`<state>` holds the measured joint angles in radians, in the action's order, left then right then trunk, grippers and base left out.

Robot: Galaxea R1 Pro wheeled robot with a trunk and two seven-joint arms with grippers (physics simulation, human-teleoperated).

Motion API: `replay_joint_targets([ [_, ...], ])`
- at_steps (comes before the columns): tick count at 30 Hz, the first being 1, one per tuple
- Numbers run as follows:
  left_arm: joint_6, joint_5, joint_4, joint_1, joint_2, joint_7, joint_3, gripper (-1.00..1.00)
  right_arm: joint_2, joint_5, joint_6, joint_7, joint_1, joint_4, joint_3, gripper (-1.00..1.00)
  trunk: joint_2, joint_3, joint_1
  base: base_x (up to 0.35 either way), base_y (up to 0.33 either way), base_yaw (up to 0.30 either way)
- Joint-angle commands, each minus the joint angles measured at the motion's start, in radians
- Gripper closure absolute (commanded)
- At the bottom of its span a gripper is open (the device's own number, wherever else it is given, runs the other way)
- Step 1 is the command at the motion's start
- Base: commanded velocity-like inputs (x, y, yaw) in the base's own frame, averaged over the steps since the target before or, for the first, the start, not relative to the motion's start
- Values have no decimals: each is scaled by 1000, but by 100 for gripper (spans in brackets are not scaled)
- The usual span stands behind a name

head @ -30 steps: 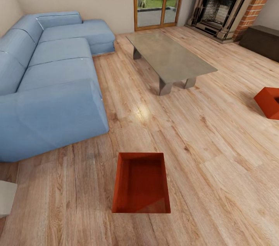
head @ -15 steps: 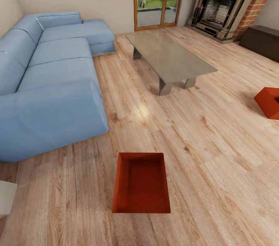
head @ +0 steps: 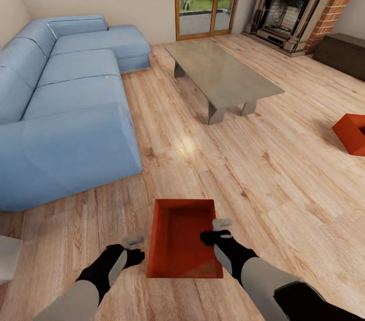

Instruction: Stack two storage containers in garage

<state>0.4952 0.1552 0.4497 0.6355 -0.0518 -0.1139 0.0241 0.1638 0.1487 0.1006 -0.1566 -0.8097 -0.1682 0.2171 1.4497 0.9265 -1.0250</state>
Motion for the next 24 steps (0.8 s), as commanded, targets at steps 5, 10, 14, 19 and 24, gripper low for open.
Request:
replay_joint_targets([
  [5,-175,0,-50,39,-33,-7,-2,-100,-9,13,-80,-6,-9,15,6,-100,0,1,0,0,0,0],
  [10,-228,-49,-82,44,-78,-13,-7,-100,-23,15,-164,4,-9,96,6,-100,0,1,0,0,0,0],
  [14,-258,-78,-83,44,-97,-57,-7,-100,-28,14,-174,8,-9,152,5,-100,0,1,0,0,0,0],
  [19,-313,-86,-89,44,-99,-72,-8,-100,-29,14,-176,15,-10,170,6,-100,0,1,0,0,0,0],
  [24,-318,-88,-89,44,-96,-74,-9,-100,-33,10,-184,19,-10,175,6,-100,0,1,0,0,0,0],
])
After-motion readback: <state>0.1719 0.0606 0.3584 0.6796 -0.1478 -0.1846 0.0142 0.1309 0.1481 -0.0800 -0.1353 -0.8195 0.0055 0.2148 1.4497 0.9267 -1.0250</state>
